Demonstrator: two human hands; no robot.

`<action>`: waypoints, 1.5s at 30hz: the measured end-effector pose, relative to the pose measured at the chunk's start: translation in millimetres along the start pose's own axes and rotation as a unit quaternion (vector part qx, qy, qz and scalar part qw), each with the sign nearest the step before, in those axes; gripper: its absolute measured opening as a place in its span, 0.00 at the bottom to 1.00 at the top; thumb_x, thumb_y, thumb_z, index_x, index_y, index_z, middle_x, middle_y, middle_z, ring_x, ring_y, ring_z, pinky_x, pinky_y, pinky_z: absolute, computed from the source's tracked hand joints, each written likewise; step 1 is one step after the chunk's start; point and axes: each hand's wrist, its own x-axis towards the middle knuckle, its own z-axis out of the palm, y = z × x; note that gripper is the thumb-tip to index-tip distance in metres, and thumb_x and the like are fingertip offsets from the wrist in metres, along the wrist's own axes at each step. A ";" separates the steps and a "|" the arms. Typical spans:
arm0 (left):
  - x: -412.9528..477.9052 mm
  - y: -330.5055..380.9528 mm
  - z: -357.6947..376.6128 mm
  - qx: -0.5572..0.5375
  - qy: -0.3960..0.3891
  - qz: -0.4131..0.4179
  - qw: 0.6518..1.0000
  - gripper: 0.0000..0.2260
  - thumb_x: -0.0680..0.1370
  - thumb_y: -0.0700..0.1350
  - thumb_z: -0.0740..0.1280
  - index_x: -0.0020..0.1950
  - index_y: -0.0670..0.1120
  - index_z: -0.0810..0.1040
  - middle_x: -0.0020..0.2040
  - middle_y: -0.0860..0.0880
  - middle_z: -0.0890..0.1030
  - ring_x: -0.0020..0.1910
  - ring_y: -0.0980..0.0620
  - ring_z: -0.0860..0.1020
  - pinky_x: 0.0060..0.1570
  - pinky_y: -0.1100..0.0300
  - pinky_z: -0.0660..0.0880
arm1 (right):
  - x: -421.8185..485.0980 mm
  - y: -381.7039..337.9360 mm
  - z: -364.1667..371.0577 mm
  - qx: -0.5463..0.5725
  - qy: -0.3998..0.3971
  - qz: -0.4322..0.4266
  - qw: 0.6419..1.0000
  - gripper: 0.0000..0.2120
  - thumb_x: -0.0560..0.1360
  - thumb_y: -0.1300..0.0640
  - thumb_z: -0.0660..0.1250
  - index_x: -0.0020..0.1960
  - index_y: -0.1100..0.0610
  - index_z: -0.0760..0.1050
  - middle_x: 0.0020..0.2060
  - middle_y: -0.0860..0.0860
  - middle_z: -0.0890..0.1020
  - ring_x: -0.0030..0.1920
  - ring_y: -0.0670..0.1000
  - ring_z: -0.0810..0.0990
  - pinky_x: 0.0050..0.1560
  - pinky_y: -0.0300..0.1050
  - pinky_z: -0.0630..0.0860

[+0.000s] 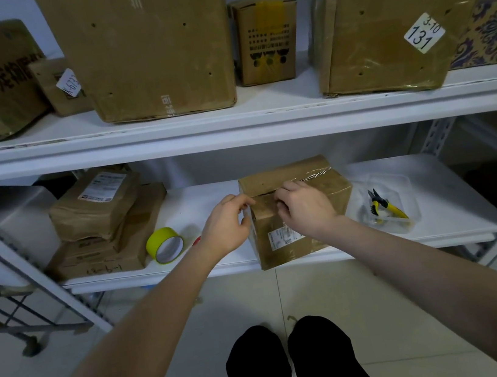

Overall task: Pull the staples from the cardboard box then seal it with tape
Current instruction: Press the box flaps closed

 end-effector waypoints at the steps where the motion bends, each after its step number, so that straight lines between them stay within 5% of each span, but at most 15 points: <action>1: -0.7 -0.1 0.9 0.006 -0.009 0.003 1.000 0.13 0.77 0.40 0.65 0.61 0.49 0.76 0.58 0.49 0.77 0.56 0.50 0.76 0.56 0.57 0.75 | 0.2 -0.7 -0.8 -0.001 -0.007 0.001 1.000 0.12 0.78 0.57 0.59 0.57 0.57 0.77 0.51 0.52 0.78 0.53 0.54 0.75 0.40 0.43 0.71; 7: -7.9 1.7 2.4 0.025 -0.050 -0.010 0.998 0.16 0.76 0.42 0.65 0.64 0.52 0.73 0.61 0.50 0.76 0.59 0.48 0.74 0.62 0.42 0.71 | 0.0 -4.1 -3.7 -0.003 -0.044 0.007 0.999 0.14 0.79 0.57 0.57 0.61 0.56 0.74 0.56 0.51 0.75 0.59 0.53 0.72 0.48 0.46 0.74; 20: -8.1 9.7 -5.0 0.045 -0.053 -0.016 0.997 0.13 0.77 0.49 0.67 0.62 0.52 0.76 0.60 0.50 0.78 0.59 0.49 0.76 0.58 0.48 0.76 | 0.4 -6.1 -14.6 -0.002 -0.078 -0.018 0.997 0.11 0.79 0.58 0.57 0.58 0.59 0.74 0.54 0.55 0.76 0.57 0.55 0.73 0.56 0.45 0.70; 25: -7.0 16.0 -5.9 0.055 -0.055 -0.028 0.997 0.15 0.77 0.48 0.67 0.64 0.52 0.74 0.62 0.50 0.77 0.58 0.48 0.76 0.58 0.50 0.77 | 8.4 -11.0 -23.7 -0.051 -0.081 -0.043 0.994 0.14 0.79 0.56 0.56 0.62 0.54 0.73 0.56 0.51 0.75 0.59 0.54 0.72 0.47 0.46 0.71; 39: -3.1 10.6 -4.2 0.059 -0.063 -0.023 0.996 0.15 0.77 0.46 0.66 0.64 0.53 0.75 0.62 0.50 0.76 0.58 0.47 0.75 0.58 0.47 0.76 | 21.4 -17.9 -24.5 -0.091 -0.125 -0.067 0.986 0.15 0.79 0.54 0.57 0.64 0.52 0.71 0.60 0.51 0.73 0.62 0.54 0.70 0.58 0.49 0.68; 45: -10.7 -22.9 -16.5 0.039 0.023 -0.086 0.995 0.15 0.76 0.40 0.63 0.62 0.50 0.74 0.60 0.47 0.77 0.55 0.46 0.78 0.53 0.50 0.78 | 22.0 -57.3 -23.1 0.015 0.003 -0.078 0.997 0.13 0.77 0.58 0.60 0.61 0.56 0.73 0.55 0.53 0.75 0.55 0.55 0.76 0.43 0.43 0.69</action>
